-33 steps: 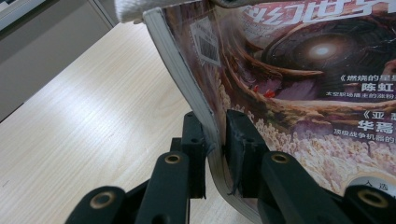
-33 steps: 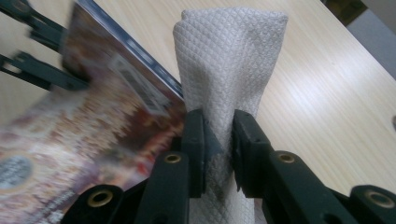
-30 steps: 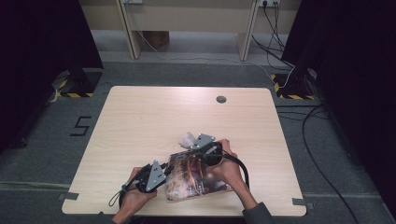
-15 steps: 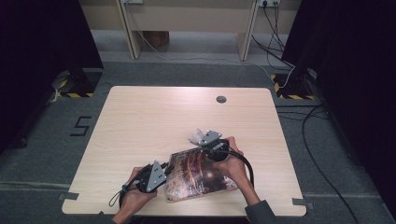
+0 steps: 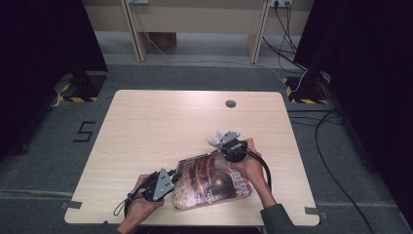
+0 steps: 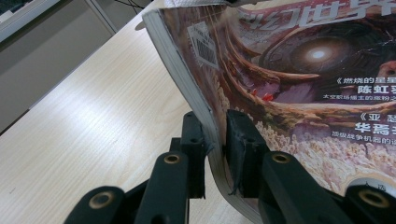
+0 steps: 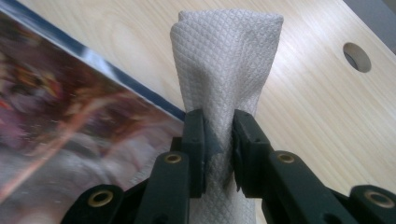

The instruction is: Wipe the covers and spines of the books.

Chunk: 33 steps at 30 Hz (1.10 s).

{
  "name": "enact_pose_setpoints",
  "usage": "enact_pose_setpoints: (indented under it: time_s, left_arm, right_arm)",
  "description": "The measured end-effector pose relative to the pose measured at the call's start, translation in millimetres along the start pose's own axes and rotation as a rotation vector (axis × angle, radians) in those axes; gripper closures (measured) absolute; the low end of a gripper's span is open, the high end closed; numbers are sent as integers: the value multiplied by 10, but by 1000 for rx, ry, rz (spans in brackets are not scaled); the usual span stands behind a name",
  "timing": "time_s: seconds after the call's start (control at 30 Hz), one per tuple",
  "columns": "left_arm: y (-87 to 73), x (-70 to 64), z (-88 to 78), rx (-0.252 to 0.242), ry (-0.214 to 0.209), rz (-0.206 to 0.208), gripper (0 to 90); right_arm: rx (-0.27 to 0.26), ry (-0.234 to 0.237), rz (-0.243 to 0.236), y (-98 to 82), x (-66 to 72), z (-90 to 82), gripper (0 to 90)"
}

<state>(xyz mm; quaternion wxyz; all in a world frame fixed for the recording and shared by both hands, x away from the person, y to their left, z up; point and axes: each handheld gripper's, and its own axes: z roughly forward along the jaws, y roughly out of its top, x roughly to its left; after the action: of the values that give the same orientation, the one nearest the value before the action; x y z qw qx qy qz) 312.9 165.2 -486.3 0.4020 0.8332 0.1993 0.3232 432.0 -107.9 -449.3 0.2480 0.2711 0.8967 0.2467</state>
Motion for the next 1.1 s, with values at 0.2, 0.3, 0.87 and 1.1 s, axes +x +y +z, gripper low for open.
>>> enact_pose_setpoints:
  time_s: [0.2,0.3,0.87,1.1]
  left_arm:
    - [1,1,-2,-4,0,-1,775]
    - [4,2,-3,-2,-1,0,775]
    - [8,3,-8,-8,1,1,774]
    - [12,-2,-7,-6,3,6,775]
  right_arm:
    - [15,-3,36,-89,-170,74,765]
    - [11,10,73,-125,-255,105,766]
    - [-118,155,252,-135,-334,91,771]
    - [-69,111,245,-225,-408,142,773]
